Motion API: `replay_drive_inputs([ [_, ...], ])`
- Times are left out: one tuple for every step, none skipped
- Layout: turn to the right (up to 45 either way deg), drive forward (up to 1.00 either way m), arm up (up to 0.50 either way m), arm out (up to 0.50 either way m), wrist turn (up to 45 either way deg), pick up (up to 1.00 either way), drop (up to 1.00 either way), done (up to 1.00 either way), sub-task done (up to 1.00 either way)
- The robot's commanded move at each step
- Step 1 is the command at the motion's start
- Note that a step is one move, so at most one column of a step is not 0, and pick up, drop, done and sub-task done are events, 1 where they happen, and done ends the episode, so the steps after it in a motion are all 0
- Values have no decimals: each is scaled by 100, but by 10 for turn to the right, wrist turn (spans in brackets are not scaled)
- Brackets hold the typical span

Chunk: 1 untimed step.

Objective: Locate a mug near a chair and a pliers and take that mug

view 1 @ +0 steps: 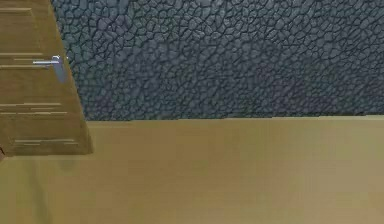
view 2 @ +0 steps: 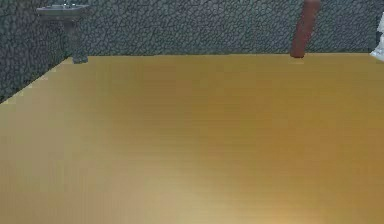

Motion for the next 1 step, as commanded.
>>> replay_drive_inputs([
  [-450, 0, 0, 0, 0, 0, 0, 0, 0],
])
